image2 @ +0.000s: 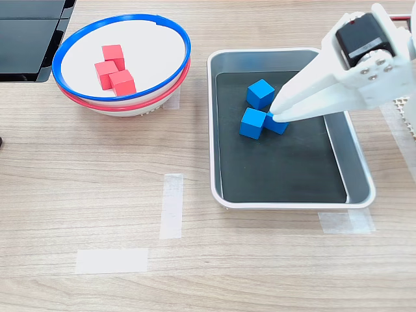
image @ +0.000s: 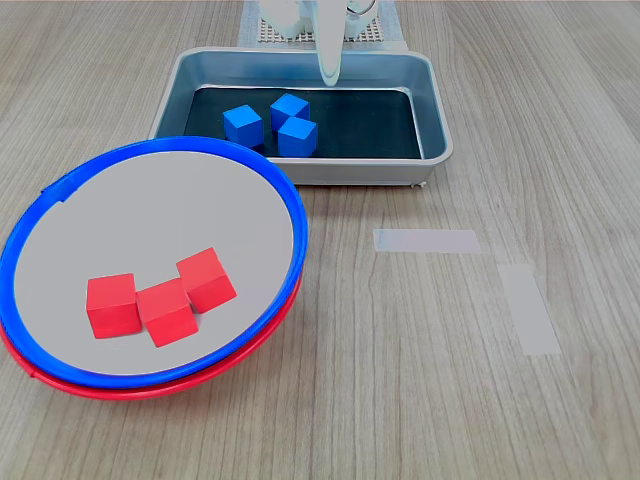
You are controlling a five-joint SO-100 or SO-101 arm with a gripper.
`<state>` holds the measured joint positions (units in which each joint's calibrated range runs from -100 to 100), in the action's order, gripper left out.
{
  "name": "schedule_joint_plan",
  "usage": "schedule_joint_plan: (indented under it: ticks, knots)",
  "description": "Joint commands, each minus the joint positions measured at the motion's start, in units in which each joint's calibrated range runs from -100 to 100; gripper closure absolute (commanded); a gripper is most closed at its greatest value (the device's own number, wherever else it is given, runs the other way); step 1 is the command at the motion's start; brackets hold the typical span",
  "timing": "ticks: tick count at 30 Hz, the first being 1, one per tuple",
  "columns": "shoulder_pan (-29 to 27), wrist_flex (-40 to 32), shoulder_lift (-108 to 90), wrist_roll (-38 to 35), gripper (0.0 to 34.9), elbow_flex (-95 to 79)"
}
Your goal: Resolve any anomalies and move all blocks to matching dishes
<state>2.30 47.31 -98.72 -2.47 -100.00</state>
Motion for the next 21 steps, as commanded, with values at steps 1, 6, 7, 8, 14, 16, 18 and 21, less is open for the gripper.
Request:
schedule_joint_plan:
  ticks: [1, 6, 7, 8, 14, 16, 18, 21]
  knots:
    - [-1.3, 0.1, -0.3, 0.8, 34.6, 0.0]
    - [-3.3, -1.9, 3.4, -0.9, 34.2, 1.8]
    - [-4.3, -2.9, 6.4, -2.0, 33.8, 3.9]
    - [-5.3, -4.0, 10.1, -3.1, 33.7, 6.9]
    - [-8.9, -15.6, 41.3, -4.6, 31.0, 26.2]
    - [-10.1, -15.2, 50.2, -4.9, 28.7, 33.6]
    - [-11.3, -14.2, 58.3, -5.0, 26.9, 40.5]
    - [-13.9, -12.8, 71.2, -5.5, 24.0, 51.7]
